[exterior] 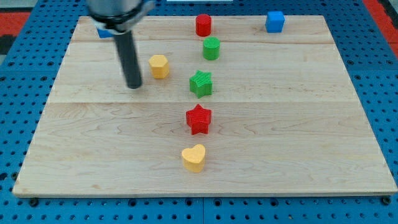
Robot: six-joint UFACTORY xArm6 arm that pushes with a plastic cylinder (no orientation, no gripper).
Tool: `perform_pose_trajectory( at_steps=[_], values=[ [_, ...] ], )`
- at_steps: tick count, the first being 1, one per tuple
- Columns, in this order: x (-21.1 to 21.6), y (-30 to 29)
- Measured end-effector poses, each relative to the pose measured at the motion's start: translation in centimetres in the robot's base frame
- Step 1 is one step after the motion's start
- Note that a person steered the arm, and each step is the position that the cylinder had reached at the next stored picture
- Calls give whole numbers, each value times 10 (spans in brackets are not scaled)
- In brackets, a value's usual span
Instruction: Move the yellow hexagon below the green circle
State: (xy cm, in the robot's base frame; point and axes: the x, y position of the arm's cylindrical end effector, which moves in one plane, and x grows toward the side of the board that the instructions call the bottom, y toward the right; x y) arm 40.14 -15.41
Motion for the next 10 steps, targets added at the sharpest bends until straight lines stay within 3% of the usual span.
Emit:
perform_pose_trajectory(
  at_steps=[1,2,3,5,6,8,10],
  values=[
    [-52,12],
    [-53,57],
    [-47,33],
    [-8,80],
    [-24,131],
    [-33,77],
    [-44,141]
  ],
)
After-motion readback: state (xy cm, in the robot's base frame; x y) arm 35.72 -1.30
